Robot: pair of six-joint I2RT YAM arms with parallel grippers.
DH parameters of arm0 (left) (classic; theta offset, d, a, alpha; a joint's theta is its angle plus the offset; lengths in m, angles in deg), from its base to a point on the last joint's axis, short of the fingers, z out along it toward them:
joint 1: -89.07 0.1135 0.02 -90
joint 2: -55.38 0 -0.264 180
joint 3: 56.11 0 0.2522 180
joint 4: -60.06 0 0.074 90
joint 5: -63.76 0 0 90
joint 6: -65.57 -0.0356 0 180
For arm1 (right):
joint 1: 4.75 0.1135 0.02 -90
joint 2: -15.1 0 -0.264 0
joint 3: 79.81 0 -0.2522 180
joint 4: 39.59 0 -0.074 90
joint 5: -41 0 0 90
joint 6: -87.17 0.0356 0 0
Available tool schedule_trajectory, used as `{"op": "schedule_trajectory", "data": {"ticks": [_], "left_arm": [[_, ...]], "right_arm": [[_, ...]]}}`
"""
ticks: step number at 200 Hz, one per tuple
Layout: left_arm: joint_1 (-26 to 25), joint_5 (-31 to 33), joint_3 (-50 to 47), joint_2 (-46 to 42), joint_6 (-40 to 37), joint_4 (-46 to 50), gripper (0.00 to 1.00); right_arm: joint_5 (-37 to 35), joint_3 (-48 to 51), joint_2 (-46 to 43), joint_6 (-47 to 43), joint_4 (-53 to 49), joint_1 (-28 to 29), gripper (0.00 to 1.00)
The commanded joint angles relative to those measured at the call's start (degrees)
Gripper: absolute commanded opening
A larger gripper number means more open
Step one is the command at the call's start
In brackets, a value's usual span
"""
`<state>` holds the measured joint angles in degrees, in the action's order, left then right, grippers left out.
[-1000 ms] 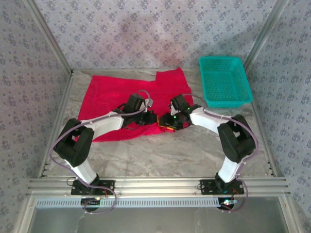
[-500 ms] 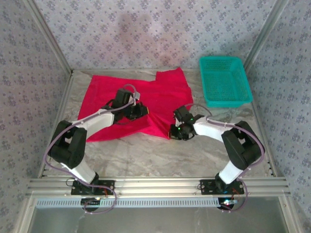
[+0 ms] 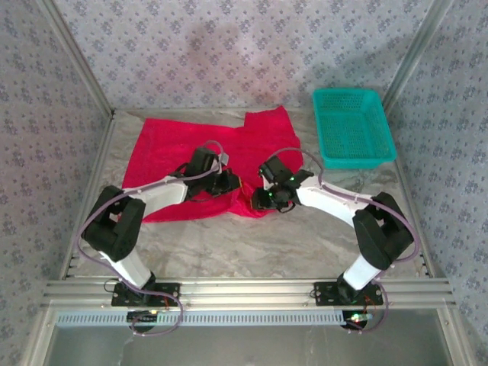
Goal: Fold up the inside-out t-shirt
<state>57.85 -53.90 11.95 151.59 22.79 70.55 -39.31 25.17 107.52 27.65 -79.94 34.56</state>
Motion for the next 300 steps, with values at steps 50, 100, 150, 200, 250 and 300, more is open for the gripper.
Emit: {"op": "schedule_trajectory", "data": {"ticks": [50, 100, 150, 200, 250, 300], "left_arm": [[0.4, 0.5, 2.3, 0.7, -1.1, 0.8, 0.00], [1.2, 0.3, 1.7, 0.2, -0.8, 0.7, 0.00], [2.1, -0.3, 3.1, 0.4, -1.4, 1.9, 0.00], [1.7, -1.3, 5.0, 2.1, -1.2, 1.8, 0.00], [0.3, 3.1, 5.7, -2.2, -4.3, 9.6, 0.33], [-6.8, 6.4, 9.4, -3.5, -2.2, 20.7, 0.16]], "right_arm": [[-3.9, -10.7, 9.7, -7.3, -1.8, 0.2, 0.40], [-6.1, -13.7, 15.6, -4.5, 1.0, -0.5, 0.32], [-2.7, -12.3, 7.8, -3.2, -3.8, -2.3, 0.00], [7.7, -1.1, -2.5, -0.7, 3.2, -7.9, 0.00], [11.5, 0.5, 3.8, 1.1, 8.6, -11.8, 0.00], [12.6, 0.1, 4.6, 2.0, 9.9, -11.8, 0.00]]}}
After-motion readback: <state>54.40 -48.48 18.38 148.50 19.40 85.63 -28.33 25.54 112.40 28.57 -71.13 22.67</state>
